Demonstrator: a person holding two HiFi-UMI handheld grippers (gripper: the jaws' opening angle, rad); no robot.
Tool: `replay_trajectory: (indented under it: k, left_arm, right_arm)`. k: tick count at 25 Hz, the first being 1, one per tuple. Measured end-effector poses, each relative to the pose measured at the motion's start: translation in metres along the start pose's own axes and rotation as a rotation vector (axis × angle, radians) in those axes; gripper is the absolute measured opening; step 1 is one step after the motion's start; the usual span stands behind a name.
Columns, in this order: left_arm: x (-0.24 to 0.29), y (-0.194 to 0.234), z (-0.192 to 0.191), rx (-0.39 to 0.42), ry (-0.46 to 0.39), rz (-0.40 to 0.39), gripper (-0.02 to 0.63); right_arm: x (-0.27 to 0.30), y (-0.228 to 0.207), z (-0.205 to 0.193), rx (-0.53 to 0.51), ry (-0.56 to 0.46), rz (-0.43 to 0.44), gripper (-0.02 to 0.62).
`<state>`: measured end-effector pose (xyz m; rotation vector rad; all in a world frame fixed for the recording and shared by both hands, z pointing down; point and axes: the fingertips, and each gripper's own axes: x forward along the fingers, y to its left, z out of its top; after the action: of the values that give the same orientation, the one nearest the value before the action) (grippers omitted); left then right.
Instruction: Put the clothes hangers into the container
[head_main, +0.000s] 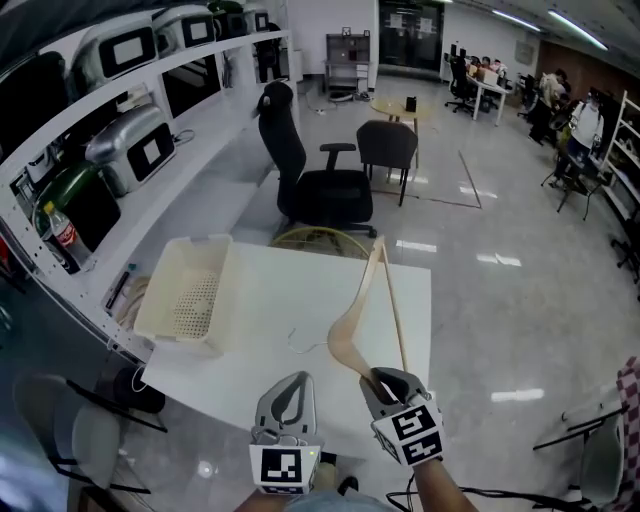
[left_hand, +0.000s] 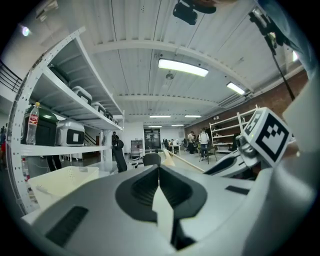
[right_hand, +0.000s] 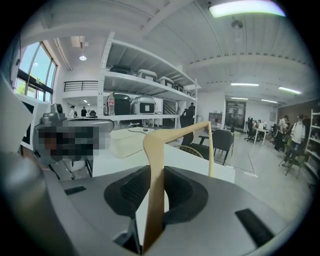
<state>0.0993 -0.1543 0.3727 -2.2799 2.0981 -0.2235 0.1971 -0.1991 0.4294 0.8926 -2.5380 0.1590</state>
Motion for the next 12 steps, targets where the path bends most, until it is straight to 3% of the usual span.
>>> replay_trajectory:
  k: [5, 9, 12]
  left_arm:
    - [-0.031, -0.007, 0.01, -0.03, 0.0, 0.043, 0.012]
    - [-0.05, 0.005, 0.01, 0.028, -0.015, 0.077, 0.012]
    - [-0.064, 0.016, 0.01, 0.008, -0.007, 0.113, 0.012]
  right_arm:
    - [-0.021, 0.015, -0.001, -0.005, -0.022, 0.016, 0.089]
    - [-0.024, 0.032, 0.0, -0.004, -0.031, 0.045, 0.089]
    - [-0.02, 0.048, 0.0, -0.011, -0.029, 0.072, 0.089]
